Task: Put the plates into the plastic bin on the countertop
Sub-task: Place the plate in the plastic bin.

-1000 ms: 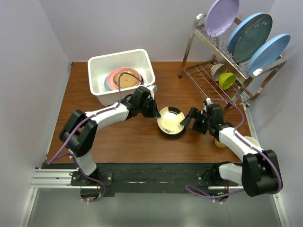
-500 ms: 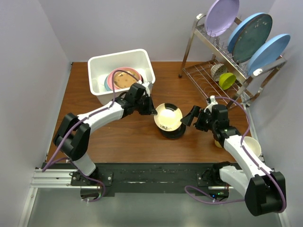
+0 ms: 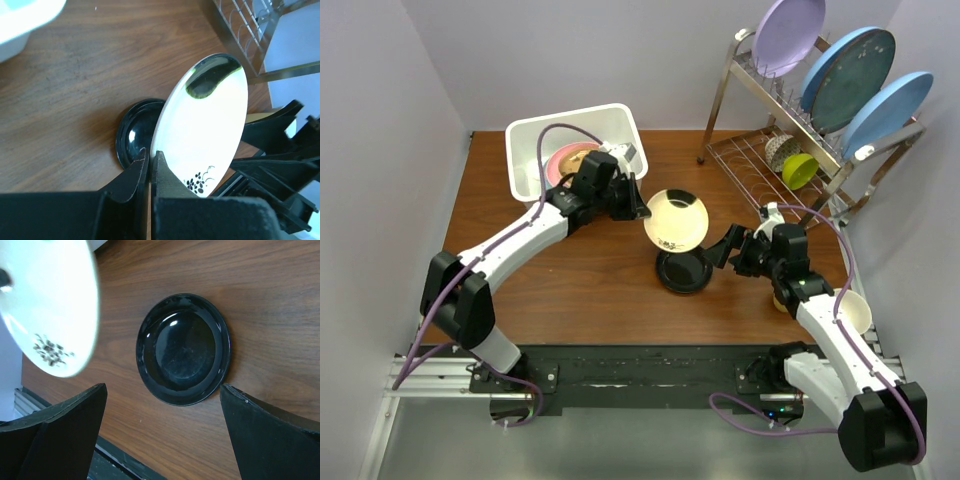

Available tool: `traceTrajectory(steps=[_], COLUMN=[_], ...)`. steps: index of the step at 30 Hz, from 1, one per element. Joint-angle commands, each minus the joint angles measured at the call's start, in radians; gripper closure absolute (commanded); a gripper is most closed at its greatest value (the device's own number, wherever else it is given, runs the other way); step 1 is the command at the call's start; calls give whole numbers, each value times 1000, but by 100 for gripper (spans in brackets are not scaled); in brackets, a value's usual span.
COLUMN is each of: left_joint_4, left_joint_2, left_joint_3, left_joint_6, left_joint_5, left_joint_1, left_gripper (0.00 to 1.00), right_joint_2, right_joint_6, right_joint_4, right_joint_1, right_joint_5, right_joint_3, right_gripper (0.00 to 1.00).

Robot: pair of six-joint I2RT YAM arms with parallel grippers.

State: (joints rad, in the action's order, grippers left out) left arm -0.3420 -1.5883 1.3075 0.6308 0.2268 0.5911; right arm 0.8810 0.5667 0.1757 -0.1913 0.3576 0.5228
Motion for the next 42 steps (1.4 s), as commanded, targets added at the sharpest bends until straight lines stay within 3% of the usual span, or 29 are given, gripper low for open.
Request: traceTrajectory(steps=[1, 14, 30, 42], left_joint_4=[-34, -120, -203, -187], left_joint_2=[53, 33, -30, -82], left_joint_3=[101, 225, 363, 349], left_joint_6=[-26, -54, -95, -68], left_joint_5=[-9, 19, 135, 157], left_joint_1=[-19, -106, -373, -530], left_gripper=[100, 100, 100, 100], right_joint_2=[-22, -7, 24, 61], right_joint_6=[-16, -21, -21, -28], right_joint_4=[13, 4, -10, -18], right_joint_1=[-2, -2, -2, -2], right_joint_5=[15, 27, 37, 35], right_joint_3=[-15, -37, -55, -56], right_gripper=[1, 1, 1, 1])
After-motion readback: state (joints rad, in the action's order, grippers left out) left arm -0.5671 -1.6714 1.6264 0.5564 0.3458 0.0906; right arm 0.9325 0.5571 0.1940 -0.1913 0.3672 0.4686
